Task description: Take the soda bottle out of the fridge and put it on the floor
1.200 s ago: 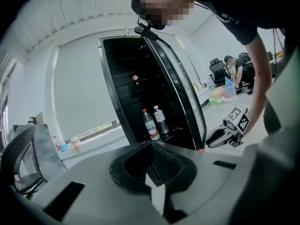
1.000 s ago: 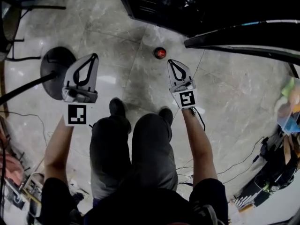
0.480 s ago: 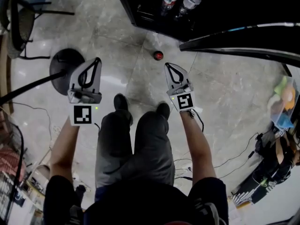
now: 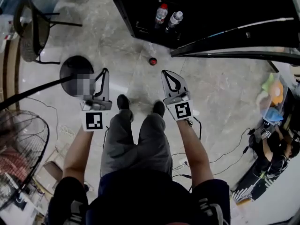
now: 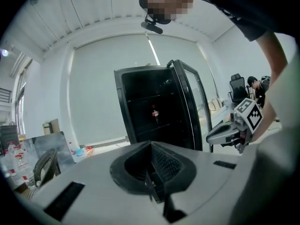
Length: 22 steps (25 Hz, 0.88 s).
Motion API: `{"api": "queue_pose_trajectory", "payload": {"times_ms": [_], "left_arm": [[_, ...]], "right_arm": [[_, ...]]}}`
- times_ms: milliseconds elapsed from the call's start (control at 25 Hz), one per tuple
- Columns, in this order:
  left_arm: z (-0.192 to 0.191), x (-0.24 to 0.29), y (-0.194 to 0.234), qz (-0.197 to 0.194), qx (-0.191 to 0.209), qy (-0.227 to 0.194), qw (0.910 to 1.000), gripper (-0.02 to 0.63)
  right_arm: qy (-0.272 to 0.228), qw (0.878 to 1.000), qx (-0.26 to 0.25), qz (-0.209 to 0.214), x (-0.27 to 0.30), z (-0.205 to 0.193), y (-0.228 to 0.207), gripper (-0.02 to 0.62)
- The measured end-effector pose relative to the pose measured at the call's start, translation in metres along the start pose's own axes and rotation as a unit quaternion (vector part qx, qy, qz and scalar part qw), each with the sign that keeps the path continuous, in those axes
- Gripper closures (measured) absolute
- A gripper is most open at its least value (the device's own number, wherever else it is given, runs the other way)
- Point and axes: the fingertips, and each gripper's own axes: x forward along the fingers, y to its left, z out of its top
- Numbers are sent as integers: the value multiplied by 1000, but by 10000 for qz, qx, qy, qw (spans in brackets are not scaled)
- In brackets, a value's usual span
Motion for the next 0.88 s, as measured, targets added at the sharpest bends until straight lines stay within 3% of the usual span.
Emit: {"api": "queue_pose_trajectory", "payload": {"times_ms": [320,680,880], "left_arm": [[107,-33,7,268,-256,-109,9993,581],[202,-73,-5,341,-388,-320,9982,581],[238,-95,-11,423,-520,-368,9971,581]], "right_arm": [[-52,9998,37,-176,-48,123,-8,577],[-146,9987,100,-481,-102,231,-15,577],[-129,9974,-81,-707,-132,270,-13,577]]}}
